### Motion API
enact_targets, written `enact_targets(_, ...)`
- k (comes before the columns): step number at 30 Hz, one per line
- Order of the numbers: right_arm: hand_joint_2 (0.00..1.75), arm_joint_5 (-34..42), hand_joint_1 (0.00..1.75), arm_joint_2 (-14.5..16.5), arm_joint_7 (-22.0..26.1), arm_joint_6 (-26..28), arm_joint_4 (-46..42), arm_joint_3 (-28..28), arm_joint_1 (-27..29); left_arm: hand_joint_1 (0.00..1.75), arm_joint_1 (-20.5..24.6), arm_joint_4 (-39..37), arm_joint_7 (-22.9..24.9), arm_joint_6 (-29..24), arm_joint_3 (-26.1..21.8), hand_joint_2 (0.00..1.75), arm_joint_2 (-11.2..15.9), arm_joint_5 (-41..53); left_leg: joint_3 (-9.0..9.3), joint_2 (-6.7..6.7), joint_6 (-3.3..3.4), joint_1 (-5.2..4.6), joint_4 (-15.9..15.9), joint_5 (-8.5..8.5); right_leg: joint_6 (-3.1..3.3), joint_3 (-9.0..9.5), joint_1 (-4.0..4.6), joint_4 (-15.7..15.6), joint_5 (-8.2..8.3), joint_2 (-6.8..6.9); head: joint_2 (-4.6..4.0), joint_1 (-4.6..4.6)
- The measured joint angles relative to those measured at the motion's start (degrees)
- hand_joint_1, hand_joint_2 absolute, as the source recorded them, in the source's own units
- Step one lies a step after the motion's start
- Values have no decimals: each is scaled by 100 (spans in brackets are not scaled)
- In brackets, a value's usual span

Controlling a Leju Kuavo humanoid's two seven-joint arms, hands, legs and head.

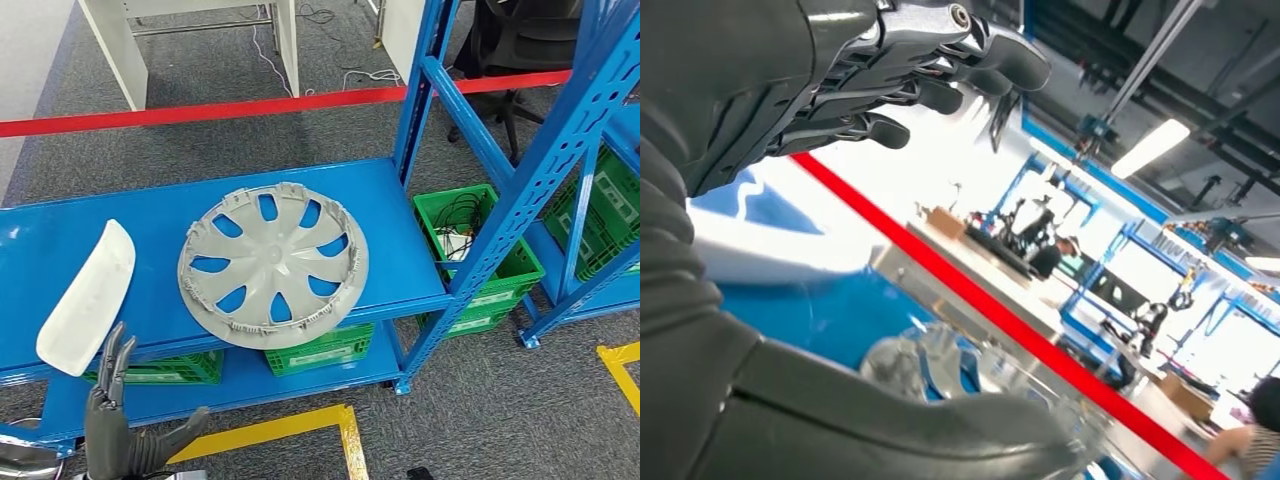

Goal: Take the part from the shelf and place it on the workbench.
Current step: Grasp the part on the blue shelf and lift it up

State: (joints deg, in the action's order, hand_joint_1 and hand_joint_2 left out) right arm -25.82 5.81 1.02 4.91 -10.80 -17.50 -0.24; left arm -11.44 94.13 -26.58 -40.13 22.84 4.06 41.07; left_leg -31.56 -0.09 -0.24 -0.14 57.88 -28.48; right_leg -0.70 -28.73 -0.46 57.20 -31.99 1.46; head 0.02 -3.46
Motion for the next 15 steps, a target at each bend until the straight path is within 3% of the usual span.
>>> enact_targets(6, 0, -3, 0, 0, 18, -41, 0, -16, 3, 0, -160, 30, 163, 1, -733, 175, -315, 1069, 0, 0, 0, 0, 0, 0, 0, -2, -1, 0, 0, 0, 0, -1)
enact_targets(15, 0, -4, 0, 0, 14, -42, 0, -21, 8, 0, -227, 14, 519, 1, -1426, 175, -539, 1632, 0, 0, 0, 0, 0, 0, 0, -2, 0, 0, 0, 0, 0, -1)
